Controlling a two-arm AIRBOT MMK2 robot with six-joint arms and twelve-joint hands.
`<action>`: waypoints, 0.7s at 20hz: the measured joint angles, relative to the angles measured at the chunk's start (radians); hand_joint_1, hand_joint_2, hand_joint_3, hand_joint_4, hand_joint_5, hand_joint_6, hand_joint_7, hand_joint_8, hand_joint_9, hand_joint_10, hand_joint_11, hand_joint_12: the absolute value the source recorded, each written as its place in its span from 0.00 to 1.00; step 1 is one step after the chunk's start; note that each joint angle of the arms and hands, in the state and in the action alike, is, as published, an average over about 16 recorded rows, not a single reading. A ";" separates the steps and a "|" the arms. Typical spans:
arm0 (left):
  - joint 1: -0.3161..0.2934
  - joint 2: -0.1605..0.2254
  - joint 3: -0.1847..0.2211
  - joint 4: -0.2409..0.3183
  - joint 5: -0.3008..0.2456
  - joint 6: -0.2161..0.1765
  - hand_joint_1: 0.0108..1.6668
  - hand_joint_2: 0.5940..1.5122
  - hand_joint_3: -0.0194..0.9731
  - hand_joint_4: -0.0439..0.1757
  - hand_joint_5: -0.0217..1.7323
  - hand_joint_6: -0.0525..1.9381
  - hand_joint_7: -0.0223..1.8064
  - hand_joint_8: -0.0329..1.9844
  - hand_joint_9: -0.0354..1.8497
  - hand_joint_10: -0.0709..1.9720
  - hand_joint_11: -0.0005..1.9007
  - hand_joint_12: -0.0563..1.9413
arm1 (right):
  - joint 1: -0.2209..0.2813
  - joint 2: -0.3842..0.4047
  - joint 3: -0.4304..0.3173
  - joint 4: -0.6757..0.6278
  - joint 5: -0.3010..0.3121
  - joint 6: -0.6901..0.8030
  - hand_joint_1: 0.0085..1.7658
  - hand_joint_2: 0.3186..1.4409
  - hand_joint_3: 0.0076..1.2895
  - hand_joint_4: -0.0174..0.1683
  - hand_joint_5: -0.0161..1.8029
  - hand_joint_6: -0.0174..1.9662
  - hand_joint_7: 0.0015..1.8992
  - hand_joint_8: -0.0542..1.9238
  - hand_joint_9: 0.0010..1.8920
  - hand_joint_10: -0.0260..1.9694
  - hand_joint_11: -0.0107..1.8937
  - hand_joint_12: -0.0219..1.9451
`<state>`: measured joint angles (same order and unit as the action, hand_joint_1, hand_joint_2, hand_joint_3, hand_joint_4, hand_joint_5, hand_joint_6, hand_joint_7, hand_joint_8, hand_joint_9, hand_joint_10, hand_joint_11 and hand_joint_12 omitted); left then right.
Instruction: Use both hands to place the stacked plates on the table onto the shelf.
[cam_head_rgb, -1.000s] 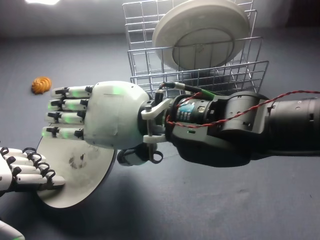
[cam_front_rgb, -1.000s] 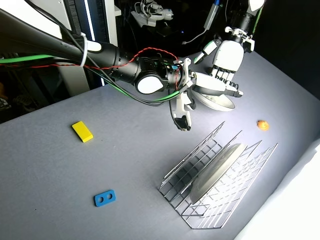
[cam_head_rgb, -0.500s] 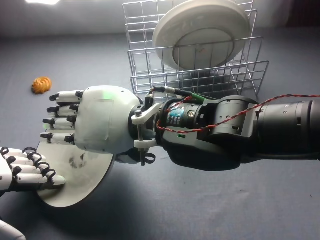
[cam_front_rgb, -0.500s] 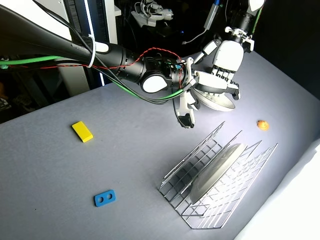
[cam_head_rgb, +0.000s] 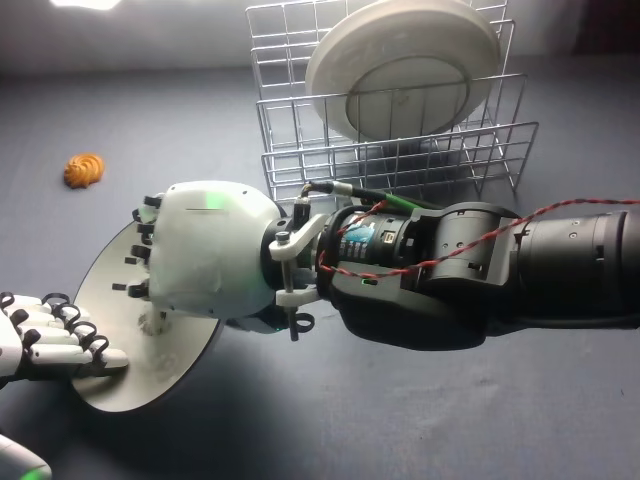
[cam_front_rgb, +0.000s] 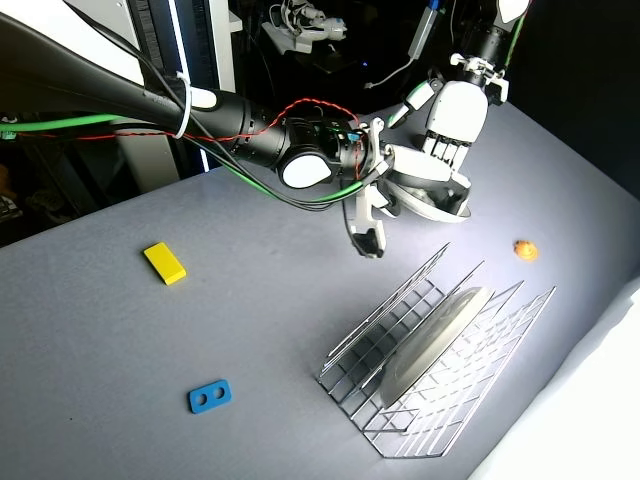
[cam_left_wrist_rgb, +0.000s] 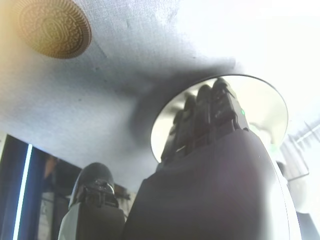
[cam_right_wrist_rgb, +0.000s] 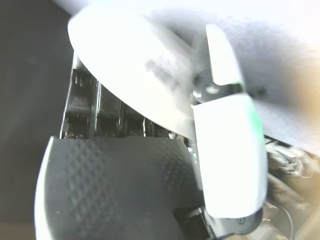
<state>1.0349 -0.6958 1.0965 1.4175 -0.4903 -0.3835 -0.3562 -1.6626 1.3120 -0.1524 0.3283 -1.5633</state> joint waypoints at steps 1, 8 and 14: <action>-0.002 0.000 0.000 -0.008 0.003 0.000 0.00 0.63 0.03 0.17 0.01 0.01 0.02 0.01 0.03 0.04 0.01 0.01 | -0.001 0.000 0.000 0.000 0.004 -0.001 0.59 0.63 0.00 0.07 0.34 0.23 0.39 0.27 0.45 0.16 0.28 0.66; -0.027 -0.003 0.005 -0.095 0.040 0.005 0.00 0.64 0.03 0.19 0.01 0.02 0.02 0.01 0.03 0.04 0.01 0.02 | -0.006 0.000 -0.002 0.005 0.026 -0.005 0.62 0.58 0.00 0.04 0.42 0.40 0.51 0.50 0.59 0.33 0.46 0.71; -0.071 -0.008 0.026 -0.196 0.093 0.014 0.00 0.64 0.03 0.20 0.02 0.03 0.02 0.02 0.03 0.04 0.01 0.03 | -0.006 0.023 -0.018 0.023 0.025 -0.003 0.64 0.57 0.00 0.05 0.42 0.44 0.54 0.57 0.60 0.43 0.49 0.74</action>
<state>0.9635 -0.7039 1.1221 1.2211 -0.3969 -0.3692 -0.3623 -1.6397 1.2944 -0.1298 0.3537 -1.5666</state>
